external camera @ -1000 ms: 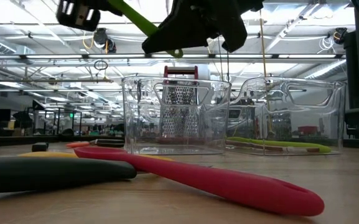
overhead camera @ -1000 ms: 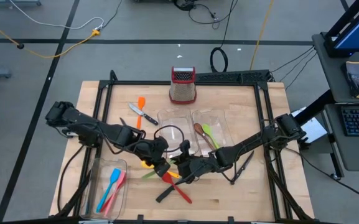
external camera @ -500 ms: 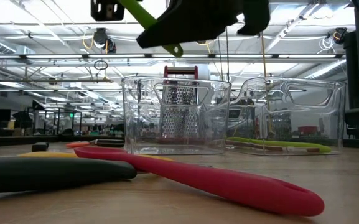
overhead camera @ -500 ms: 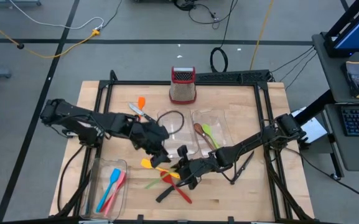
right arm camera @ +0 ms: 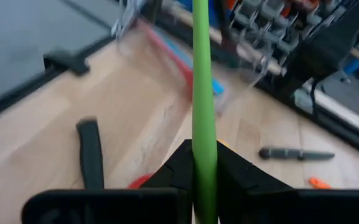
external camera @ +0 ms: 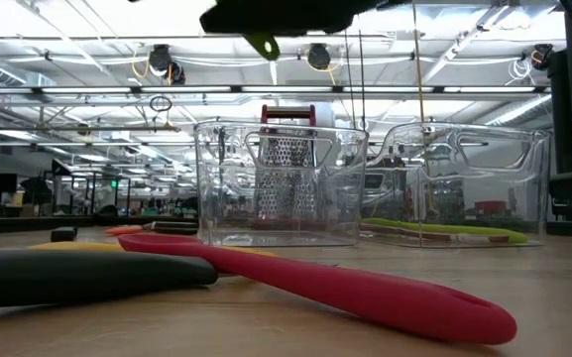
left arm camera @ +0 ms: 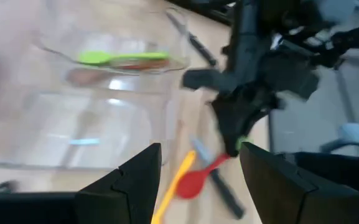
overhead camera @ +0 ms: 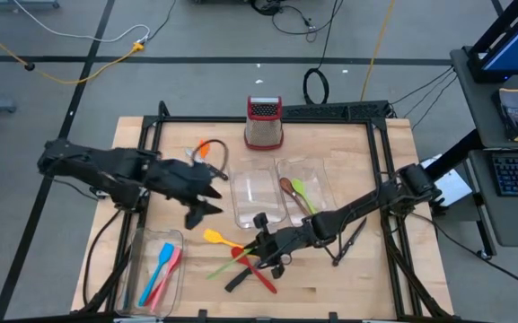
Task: Pick & Place Kitchen Items
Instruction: Put the green spatula into the left transparent bin
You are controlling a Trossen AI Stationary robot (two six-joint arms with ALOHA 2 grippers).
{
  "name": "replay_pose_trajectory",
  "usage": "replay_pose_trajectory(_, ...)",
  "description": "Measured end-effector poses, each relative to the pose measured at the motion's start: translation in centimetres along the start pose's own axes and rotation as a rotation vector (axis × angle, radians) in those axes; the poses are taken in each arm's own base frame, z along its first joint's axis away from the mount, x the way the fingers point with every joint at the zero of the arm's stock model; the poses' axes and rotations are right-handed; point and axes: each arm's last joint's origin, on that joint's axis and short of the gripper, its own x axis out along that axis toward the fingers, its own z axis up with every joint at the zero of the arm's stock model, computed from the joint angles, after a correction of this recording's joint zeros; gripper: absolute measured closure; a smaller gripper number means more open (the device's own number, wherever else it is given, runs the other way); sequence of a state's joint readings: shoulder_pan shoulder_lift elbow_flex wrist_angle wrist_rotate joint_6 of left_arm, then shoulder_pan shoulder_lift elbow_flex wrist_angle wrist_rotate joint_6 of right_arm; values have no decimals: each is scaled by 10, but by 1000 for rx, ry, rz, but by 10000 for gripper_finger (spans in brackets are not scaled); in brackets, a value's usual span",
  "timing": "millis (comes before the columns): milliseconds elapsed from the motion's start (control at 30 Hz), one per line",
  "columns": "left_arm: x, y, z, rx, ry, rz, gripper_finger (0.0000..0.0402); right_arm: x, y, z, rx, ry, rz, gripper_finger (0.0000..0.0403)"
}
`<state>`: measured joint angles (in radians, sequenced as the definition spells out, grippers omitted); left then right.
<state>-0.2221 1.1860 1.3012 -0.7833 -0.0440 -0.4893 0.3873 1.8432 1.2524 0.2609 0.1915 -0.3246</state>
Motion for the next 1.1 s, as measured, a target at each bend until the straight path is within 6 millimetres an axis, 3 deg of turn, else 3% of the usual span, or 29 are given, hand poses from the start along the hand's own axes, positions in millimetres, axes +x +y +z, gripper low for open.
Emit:
replay_pose_trajectory(233, -42, -12, -14, 85, -160, 103, 179, -5, -26, 16, 113, -194, 22, 378)
replay_pose_trajectory(367, -50, -22, -24, 132, -204, 140, 179, -11, -46, 26, 207, -349, 90, 378)
replay_pose_trajectory(533, -46, -35, -40, 191, -221, 168, 179, -17, -75, 32, 348, -528, 167, 378)
replay_pose_trajectory(700, -36, -47, -54, 237, -272, 181, 179, -20, -94, 30, 433, -590, 168, 378)
replay_pose_trajectory(900, -16, -66, -57, 395, -399, 103, 179, -21, -99, 29, 457, -603, 164, 378)
replay_pose_trajectory(1100, 8, -74, -51, 513, -493, 136, 179, -21, -95, 32, 437, -616, 154, 378)
